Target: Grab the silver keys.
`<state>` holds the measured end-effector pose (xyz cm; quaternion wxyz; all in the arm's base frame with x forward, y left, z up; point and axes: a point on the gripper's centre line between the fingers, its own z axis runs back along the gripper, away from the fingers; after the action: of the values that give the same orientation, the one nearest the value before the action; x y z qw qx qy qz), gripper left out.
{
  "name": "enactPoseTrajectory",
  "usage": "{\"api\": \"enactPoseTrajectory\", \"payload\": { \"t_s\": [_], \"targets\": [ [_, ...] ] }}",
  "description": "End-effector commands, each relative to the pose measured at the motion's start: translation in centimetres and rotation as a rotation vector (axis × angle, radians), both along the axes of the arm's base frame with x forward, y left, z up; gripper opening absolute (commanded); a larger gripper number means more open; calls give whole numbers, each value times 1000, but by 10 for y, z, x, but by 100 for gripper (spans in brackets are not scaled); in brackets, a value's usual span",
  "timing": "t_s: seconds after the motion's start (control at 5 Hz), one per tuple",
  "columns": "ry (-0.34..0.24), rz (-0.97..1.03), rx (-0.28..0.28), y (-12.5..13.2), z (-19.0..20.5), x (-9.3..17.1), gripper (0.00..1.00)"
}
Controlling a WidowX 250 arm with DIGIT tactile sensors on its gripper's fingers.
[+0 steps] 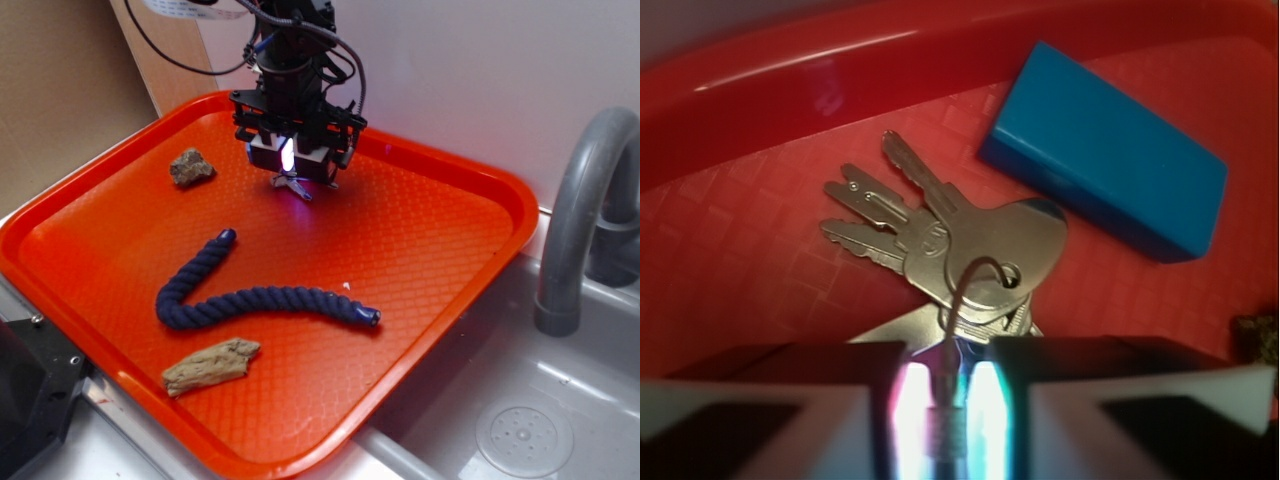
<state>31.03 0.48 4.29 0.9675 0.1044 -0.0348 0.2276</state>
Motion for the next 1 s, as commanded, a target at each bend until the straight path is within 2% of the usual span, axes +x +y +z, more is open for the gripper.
{"api": "enactPoseTrajectory", "payload": {
  "t_s": [0.0,0.2,0.4,0.6,0.8],
  "targets": [
    [-102,-19,-29,6,50,7,0],
    [-151,-207,-131,2,99,-25,0],
    [-125,-418,-229,0,149,-71,0],
    [-68,-464,-274,24,201,-90,0],
    [-72,-452,-301,36,221,-91,0]
  ]
}}
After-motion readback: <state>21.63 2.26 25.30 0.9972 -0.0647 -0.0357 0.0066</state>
